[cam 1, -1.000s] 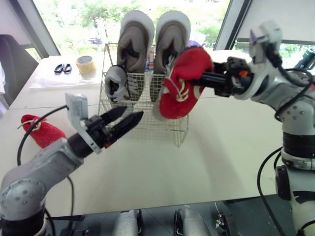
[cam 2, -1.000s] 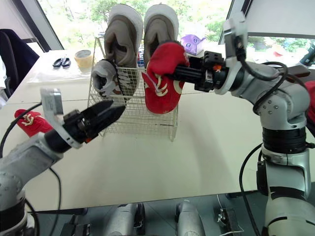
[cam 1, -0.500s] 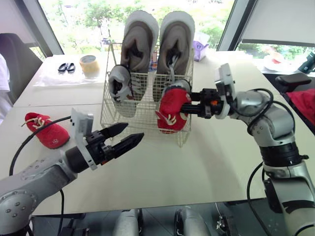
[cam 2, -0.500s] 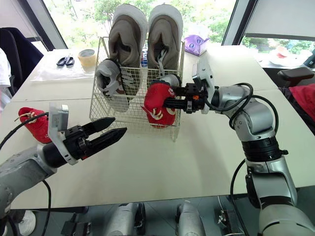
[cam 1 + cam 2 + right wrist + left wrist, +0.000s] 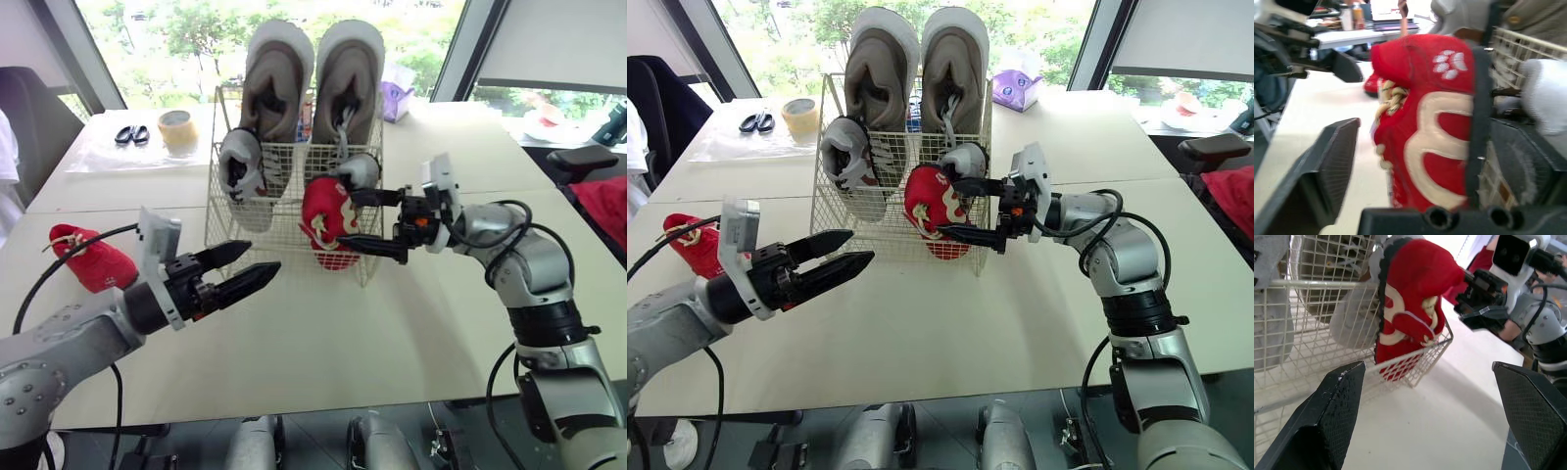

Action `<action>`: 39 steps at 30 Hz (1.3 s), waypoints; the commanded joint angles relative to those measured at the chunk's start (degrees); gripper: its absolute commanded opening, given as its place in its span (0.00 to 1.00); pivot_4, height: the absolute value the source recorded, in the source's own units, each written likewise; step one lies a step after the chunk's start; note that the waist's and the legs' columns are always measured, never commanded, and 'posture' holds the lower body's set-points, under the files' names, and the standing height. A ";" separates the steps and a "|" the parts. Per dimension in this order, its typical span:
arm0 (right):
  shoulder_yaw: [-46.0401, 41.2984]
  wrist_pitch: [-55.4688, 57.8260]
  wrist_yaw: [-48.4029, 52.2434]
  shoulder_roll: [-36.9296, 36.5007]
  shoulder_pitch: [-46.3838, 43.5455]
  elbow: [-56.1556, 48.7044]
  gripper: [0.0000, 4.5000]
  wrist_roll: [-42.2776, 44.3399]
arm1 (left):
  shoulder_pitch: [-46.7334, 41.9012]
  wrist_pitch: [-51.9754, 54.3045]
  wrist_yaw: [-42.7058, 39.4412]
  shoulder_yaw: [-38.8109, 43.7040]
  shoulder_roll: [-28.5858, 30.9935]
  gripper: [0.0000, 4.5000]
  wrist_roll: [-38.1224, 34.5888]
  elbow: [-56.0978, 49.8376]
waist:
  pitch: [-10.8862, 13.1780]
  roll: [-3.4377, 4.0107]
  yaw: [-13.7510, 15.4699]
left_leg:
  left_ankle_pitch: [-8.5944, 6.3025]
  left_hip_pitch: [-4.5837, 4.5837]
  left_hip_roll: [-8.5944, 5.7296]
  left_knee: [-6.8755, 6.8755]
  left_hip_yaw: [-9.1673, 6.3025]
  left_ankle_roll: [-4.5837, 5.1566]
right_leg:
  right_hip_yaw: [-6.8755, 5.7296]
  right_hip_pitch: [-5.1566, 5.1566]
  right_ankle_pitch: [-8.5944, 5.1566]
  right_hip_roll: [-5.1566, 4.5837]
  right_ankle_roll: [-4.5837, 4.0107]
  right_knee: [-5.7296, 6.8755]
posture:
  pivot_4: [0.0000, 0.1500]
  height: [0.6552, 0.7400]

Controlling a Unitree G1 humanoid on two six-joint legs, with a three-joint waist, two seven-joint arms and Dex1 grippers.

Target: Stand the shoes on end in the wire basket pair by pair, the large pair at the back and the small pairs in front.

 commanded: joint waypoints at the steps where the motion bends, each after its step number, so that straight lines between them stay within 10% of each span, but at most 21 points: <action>1: -5.58 6.14 -1.94 -2.89 0.53 -8.37 0.99 6.20 | 0.96 2.94 -0.94 2.25 5.14 0.95 0.15 0.47 | 0.01 0.01 -0.04 | 0.00 -0.01 0.00 0.00 0.01 0.00 | 0.01 -0.01 0.00 0.00 0.00 -0.01 | 1.00 0.45; 18: -8.52 18.47 -9.85 -7.60 -1.88 -20.14 0.99 16.55 | -2.11 5.50 -6.93 6.10 10.66 0.95 -0.86 6.44 | 0.01 0.02 -0.13 | -0.01 -0.05 0.00 -0.24 0.07 0.00 | 0.03 -0.18 -0.01 0.00 -0.03 -0.06 | 1.00 0.45; 39: 16.10 18.26 -36.40 9.03 -5.15 -26.33 0.99 -14.99 | -3.51 3.80 -14.20 4.26 7.16 0.95 3.65 4.99 | -0.01 -0.02 -0.22 | 0.37 -0.15 -0.03 -0.55 0.08 -0.60 | 0.04 -0.44 0.01 0.03 -0.06 -0.03 | 1.00 0.45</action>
